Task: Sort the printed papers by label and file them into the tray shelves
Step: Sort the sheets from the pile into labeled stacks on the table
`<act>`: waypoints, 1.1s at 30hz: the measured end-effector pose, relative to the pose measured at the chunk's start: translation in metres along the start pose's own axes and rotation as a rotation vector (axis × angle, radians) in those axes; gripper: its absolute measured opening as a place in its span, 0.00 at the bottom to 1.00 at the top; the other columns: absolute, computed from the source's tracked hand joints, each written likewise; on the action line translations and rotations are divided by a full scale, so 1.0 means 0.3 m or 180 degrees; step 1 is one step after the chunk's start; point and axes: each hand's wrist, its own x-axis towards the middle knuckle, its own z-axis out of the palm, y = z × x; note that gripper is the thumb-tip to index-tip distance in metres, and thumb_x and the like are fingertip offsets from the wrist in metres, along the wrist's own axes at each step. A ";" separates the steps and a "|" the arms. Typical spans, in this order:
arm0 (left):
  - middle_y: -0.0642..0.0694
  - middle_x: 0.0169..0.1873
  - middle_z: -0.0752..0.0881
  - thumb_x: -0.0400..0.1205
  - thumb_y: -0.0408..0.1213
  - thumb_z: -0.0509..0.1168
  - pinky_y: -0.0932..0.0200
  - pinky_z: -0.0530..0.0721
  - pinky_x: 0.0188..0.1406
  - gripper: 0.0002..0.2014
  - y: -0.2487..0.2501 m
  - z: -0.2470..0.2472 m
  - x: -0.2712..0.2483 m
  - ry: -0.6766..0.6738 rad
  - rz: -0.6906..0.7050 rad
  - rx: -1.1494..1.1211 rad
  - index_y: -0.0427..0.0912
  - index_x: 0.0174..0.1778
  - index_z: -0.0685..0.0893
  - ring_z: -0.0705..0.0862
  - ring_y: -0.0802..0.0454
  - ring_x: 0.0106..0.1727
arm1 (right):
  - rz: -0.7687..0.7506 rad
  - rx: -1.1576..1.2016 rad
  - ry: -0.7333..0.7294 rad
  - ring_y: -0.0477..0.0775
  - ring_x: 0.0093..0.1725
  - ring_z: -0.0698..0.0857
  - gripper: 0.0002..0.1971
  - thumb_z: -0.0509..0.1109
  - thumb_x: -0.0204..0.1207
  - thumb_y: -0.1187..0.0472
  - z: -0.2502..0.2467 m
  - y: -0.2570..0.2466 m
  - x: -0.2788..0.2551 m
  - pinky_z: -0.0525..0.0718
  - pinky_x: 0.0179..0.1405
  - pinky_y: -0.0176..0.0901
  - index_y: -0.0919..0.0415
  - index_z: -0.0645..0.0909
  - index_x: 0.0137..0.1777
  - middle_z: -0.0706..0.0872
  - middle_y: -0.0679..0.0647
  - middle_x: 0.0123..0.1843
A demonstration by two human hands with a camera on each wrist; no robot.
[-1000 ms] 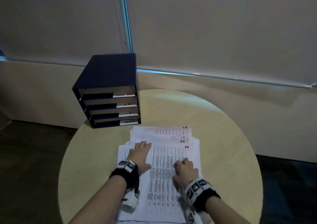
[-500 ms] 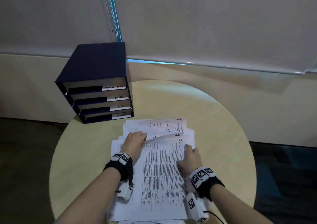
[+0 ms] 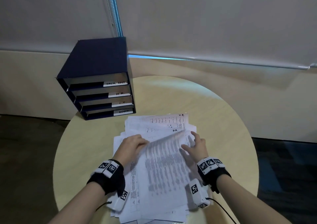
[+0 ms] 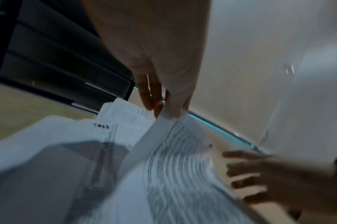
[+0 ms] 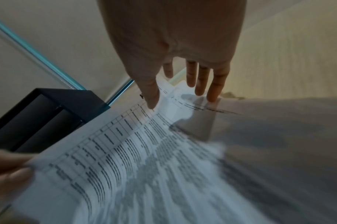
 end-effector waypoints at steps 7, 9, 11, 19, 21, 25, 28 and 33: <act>0.53 0.30 0.86 0.77 0.41 0.74 0.67 0.77 0.35 0.08 -0.003 0.009 0.002 -0.0562 -0.0624 -0.0691 0.48 0.33 0.86 0.80 0.62 0.31 | 0.0344 0.0280 -0.0017 0.56 0.41 0.82 0.15 0.73 0.62 0.48 0.015 0.070 0.041 0.81 0.46 0.50 0.56 0.79 0.41 0.82 0.53 0.42; 0.50 0.35 0.85 0.82 0.46 0.68 0.61 0.76 0.39 0.11 -0.036 0.018 0.023 -0.0464 -0.0726 -0.0308 0.43 0.39 0.85 0.80 0.56 0.38 | 0.0397 0.0263 -0.0054 0.61 0.48 0.83 0.16 0.70 0.59 0.44 0.024 0.114 0.042 0.79 0.50 0.54 0.52 0.80 0.42 0.86 0.52 0.44; 0.47 0.53 0.81 0.85 0.41 0.62 0.56 0.76 0.53 0.09 -0.072 0.020 0.053 -0.0453 -0.0743 0.0468 0.44 0.57 0.82 0.78 0.50 0.55 | 0.0385 0.0190 -0.0087 0.64 0.53 0.81 0.15 0.68 0.61 0.44 0.030 0.149 0.039 0.78 0.51 0.55 0.51 0.79 0.44 0.87 0.52 0.45; 0.54 0.48 0.76 0.76 0.41 0.67 0.56 0.69 0.53 0.10 -0.110 0.041 0.125 -0.0751 -0.0921 0.1123 0.50 0.51 0.76 0.75 0.49 0.52 | 0.0136 -0.0072 -0.0503 0.58 0.65 0.76 0.23 0.64 0.77 0.53 0.009 0.108 0.012 0.71 0.70 0.63 0.55 0.72 0.72 0.80 0.48 0.60; 0.55 0.45 0.72 0.73 0.46 0.71 0.55 0.70 0.46 0.14 -0.121 0.048 0.121 -0.0796 -0.1044 0.0942 0.51 0.46 0.73 0.75 0.49 0.47 | 0.0150 -0.0002 -0.0568 0.53 0.59 0.80 0.19 0.63 0.78 0.56 0.003 0.094 0.007 0.81 0.58 0.51 0.58 0.74 0.68 0.82 0.49 0.59; 0.52 0.41 0.75 0.71 0.42 0.74 0.56 0.71 0.37 0.15 -0.126 0.052 0.100 -0.0957 -0.1194 0.0625 0.50 0.41 0.71 0.76 0.51 0.39 | 0.0175 -0.0014 -0.0599 0.34 0.33 0.62 0.08 0.62 0.80 0.61 0.009 0.087 0.007 0.63 0.32 0.28 0.48 0.66 0.47 0.62 0.38 0.35; 0.48 0.30 0.81 0.72 0.30 0.69 0.58 0.76 0.30 0.09 -0.117 0.053 0.081 -0.0686 -0.1366 -0.0025 0.44 0.38 0.75 0.78 0.51 0.30 | 0.0082 0.0025 -0.0578 0.35 0.33 0.61 0.12 0.63 0.79 0.61 0.004 0.085 0.000 0.62 0.30 0.29 0.45 0.63 0.41 0.61 0.38 0.35; 0.48 0.28 0.82 0.77 0.29 0.66 0.50 0.82 0.34 0.06 -0.085 0.030 0.075 -0.0483 -0.1130 0.0051 0.43 0.35 0.79 0.81 0.48 0.33 | 0.0022 0.0284 -0.0510 0.46 0.29 0.75 0.04 0.63 0.77 0.65 -0.013 0.083 -0.018 0.74 0.22 0.29 0.55 0.72 0.49 0.79 0.50 0.39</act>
